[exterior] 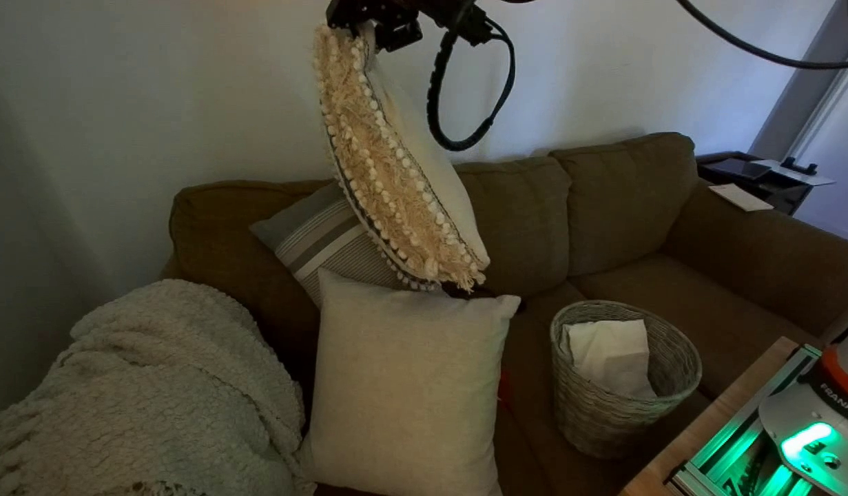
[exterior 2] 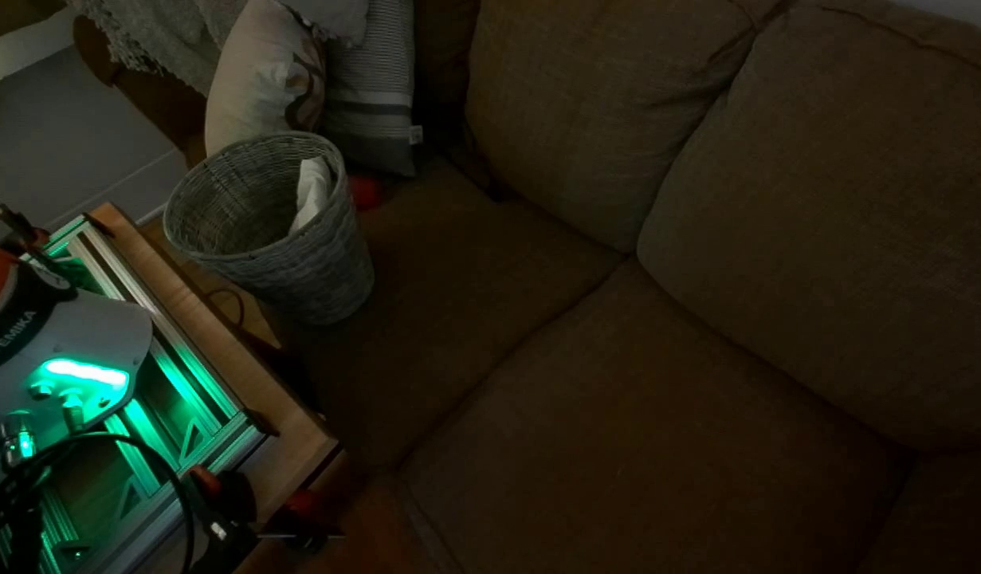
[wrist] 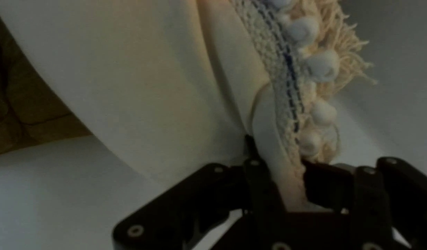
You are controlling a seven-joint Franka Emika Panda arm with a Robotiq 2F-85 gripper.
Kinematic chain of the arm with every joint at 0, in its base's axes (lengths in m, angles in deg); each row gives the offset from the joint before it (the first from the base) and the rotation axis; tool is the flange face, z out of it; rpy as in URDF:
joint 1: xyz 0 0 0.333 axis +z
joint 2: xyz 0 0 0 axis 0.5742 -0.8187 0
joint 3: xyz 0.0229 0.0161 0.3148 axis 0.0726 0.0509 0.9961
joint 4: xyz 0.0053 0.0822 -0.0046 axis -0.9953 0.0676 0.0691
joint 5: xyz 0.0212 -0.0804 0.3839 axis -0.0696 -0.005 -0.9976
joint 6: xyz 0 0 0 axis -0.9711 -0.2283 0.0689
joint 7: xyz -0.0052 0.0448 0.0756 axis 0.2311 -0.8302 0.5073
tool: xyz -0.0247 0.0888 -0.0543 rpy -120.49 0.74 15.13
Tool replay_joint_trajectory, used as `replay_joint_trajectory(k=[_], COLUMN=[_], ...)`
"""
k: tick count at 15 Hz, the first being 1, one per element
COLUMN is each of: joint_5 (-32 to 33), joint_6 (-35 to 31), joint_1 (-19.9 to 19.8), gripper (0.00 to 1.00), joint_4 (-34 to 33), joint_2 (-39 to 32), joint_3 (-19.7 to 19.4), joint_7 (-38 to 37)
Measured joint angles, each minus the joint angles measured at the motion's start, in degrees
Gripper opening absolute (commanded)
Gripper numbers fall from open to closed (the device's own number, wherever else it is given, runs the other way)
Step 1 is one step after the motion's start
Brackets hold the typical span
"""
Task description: Move the pillow on the right to the left side of the sofa
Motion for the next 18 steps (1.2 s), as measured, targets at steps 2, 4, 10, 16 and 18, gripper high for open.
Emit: replay_joint_trajectory(k=[2, 4, 10, 16, 18], joint_5=[-0.3, -0.8, -2.3, -14.8, -19.1], joint_6=[3.4, 5.7, 10.9, 11.8, 11.7], joint_1=[1.4, 2.5, 4.3, 4.2, 4.3], gripper=[0.56, 0.72, 1.00, 1.00, 1.00], joint_4=[-5.4, -10.1, -19.6, -28.8, -32.1], joint_2=[-3.5, -6.6, -12.0, -17.6, -19.6], joint_3=[-1.9, -3.3, -6.3, -2.4, -0.7], joint_7=[-1.3, -2.2, -2.8, 11.0, 16.2])
